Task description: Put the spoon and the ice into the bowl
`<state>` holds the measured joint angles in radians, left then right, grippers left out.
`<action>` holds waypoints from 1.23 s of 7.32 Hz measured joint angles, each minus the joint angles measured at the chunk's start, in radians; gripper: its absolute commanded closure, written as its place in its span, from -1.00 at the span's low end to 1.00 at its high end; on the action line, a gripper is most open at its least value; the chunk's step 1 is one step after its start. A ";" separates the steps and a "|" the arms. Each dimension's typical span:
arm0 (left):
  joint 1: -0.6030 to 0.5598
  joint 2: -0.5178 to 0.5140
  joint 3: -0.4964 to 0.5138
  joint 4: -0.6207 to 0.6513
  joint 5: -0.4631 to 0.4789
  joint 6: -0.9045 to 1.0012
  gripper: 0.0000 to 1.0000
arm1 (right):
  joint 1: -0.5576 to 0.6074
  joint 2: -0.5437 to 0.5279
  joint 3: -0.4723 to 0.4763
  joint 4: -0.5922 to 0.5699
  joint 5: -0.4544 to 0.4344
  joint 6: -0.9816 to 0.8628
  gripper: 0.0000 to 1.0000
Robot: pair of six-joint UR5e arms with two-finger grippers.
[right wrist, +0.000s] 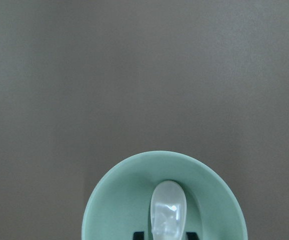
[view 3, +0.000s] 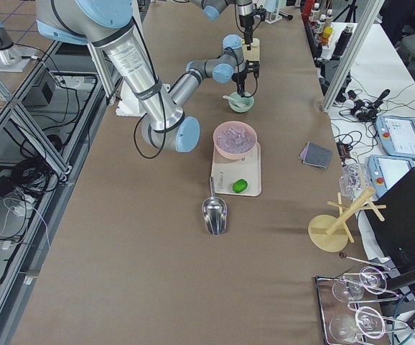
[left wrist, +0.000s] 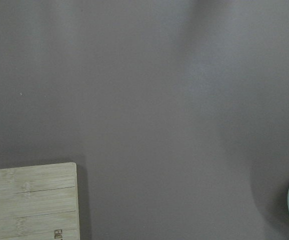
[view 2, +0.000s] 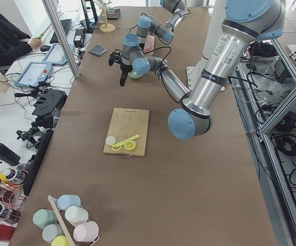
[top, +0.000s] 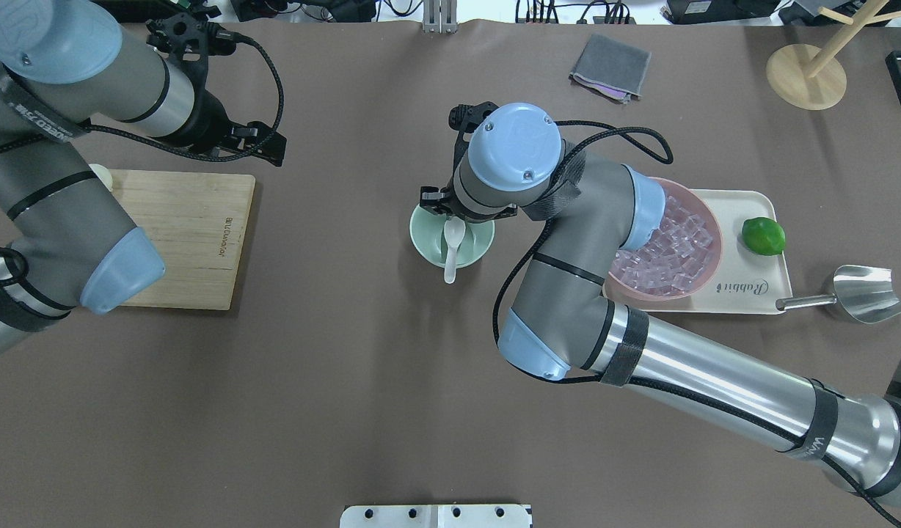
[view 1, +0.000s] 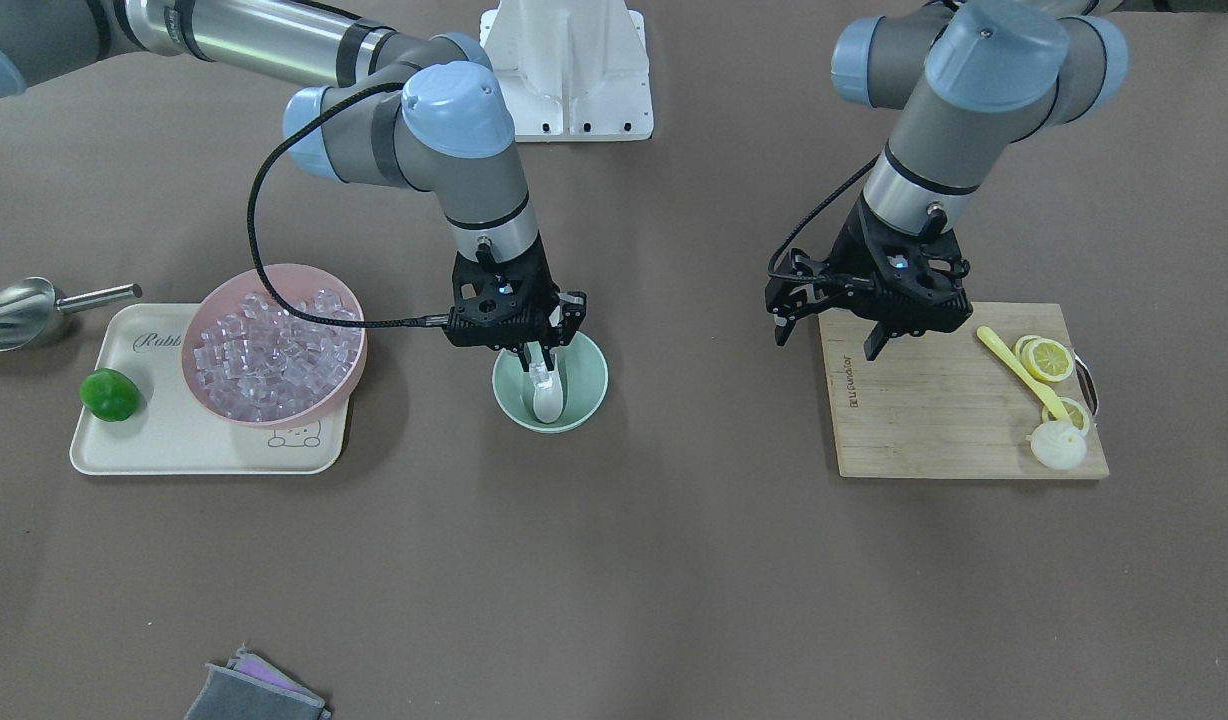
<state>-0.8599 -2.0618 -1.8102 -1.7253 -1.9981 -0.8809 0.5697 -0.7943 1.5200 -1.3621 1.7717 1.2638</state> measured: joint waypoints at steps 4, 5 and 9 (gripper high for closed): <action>-0.046 0.038 -0.011 -0.005 0.008 0.002 -0.96 | 0.129 -0.027 0.174 -0.319 0.187 -0.137 -0.99; -0.094 0.069 -0.013 -0.006 0.006 0.004 -0.96 | 0.192 -0.087 0.273 -0.455 0.219 -0.262 -0.99; -0.289 0.285 -0.013 -0.125 -0.039 0.109 -0.96 | 0.498 -0.446 0.478 -0.608 0.394 -0.739 -1.00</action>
<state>-1.1489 -1.7768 -1.8230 -1.8504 -2.0375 -0.7721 1.0672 -1.2401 1.9977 -1.9705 2.1656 0.5249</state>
